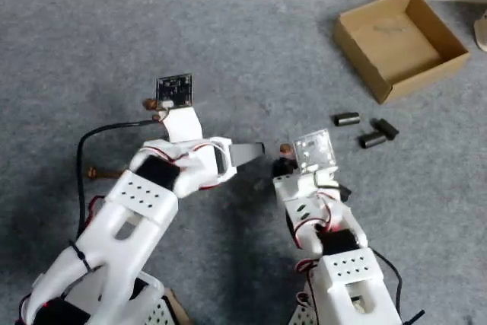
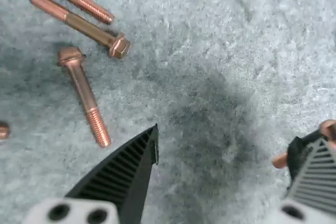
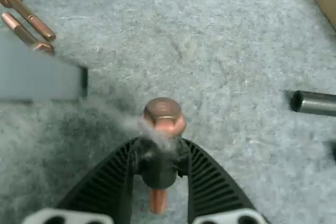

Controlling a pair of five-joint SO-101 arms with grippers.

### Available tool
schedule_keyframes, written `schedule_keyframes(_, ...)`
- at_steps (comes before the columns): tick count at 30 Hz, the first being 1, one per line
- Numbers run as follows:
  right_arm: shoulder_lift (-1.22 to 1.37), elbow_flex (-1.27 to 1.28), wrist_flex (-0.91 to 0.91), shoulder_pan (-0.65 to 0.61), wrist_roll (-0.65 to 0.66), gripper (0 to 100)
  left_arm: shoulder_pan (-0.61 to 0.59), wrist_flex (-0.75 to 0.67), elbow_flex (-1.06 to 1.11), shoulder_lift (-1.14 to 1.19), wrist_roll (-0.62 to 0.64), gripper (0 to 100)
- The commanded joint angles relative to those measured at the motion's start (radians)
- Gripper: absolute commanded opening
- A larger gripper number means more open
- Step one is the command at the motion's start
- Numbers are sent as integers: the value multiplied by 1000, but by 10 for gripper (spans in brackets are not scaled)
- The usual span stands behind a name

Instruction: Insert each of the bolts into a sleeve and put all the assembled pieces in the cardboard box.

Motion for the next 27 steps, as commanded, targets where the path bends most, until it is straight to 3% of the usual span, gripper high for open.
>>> schedule_keyframes(1, -10, -102, 10, 31, 54, 5, -18, -118, 42, -2, 5, 400)
schedule_keyframes(6, 7, -159, 93, 97, 135, 5, -15, -287, 133, -2, 5, 399)
schedule_keyframes(11, 179, -344, 171, 173, 236, 5, -19, -293, 136, -2, -5, 399)
schedule_keyframes(16, 414, -570, 173, 275, 348, 5, -19, -293, 142, -2, -103, 399)
schedule_keyframes(27, 826, -1056, 174, 401, 522, 5, -18, -293, 143, -2, -107, 399)
